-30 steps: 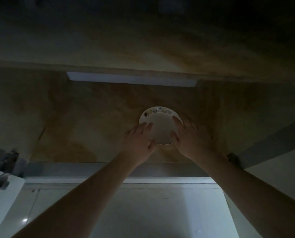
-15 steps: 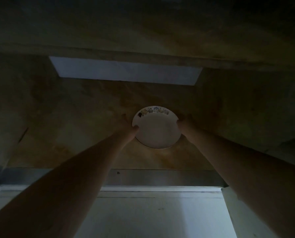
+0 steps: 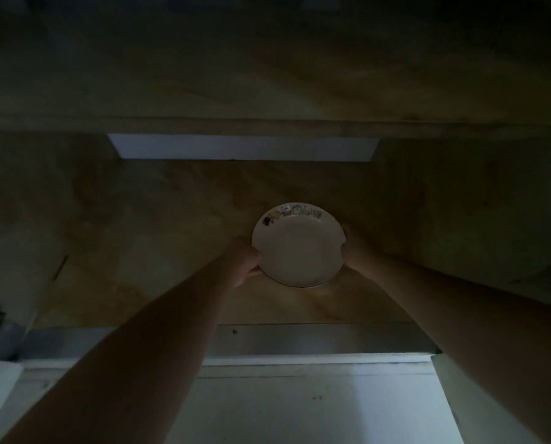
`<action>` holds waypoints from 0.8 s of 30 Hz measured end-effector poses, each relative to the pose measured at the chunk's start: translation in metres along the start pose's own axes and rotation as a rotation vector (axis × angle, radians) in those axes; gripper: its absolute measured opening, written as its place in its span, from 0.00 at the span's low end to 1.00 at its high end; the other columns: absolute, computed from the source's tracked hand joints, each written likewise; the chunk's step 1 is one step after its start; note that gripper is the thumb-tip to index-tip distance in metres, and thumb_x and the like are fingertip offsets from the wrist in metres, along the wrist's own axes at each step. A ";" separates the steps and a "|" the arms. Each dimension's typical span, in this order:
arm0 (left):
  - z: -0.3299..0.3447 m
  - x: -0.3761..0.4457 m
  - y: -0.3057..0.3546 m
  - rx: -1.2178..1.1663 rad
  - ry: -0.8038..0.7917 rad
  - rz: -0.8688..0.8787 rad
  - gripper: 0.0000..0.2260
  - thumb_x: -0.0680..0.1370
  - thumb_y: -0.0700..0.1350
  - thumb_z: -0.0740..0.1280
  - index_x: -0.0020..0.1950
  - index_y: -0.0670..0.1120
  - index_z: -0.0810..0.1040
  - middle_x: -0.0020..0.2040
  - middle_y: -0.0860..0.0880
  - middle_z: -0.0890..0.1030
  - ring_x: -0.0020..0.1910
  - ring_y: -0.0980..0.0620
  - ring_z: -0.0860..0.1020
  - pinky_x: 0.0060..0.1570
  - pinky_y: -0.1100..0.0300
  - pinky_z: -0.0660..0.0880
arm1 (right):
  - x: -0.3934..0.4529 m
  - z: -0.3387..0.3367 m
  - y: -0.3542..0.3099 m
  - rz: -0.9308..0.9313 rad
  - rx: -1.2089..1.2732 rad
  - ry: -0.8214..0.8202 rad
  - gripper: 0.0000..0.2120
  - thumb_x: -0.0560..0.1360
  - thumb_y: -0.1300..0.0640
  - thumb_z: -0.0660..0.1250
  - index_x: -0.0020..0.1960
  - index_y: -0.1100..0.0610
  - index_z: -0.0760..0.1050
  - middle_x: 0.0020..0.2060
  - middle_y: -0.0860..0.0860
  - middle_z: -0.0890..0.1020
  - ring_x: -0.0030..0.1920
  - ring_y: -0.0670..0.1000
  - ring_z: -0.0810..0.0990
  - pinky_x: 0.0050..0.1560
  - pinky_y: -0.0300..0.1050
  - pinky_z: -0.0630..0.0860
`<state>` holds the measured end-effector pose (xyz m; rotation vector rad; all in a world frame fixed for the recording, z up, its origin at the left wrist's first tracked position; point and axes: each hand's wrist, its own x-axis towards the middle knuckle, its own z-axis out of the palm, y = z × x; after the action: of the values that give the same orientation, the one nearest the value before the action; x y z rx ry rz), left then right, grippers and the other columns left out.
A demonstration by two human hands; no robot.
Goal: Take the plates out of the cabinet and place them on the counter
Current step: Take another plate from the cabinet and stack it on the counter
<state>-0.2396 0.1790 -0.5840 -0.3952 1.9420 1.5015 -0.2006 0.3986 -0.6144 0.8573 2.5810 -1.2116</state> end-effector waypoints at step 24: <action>-0.113 -0.176 -0.050 0.102 0.062 -0.033 0.12 0.75 0.29 0.58 0.56 0.34 0.74 0.54 0.36 0.78 0.47 0.38 0.81 0.26 0.54 0.81 | -0.219 -0.004 -0.073 -0.162 -0.269 -0.131 0.26 0.74 0.69 0.58 0.70 0.57 0.66 0.65 0.57 0.75 0.64 0.58 0.72 0.59 0.39 0.64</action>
<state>-0.1130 0.0318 -0.4917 -0.4308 2.0406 1.3784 -0.0611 0.2703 -0.4825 0.5066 2.6635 -0.8923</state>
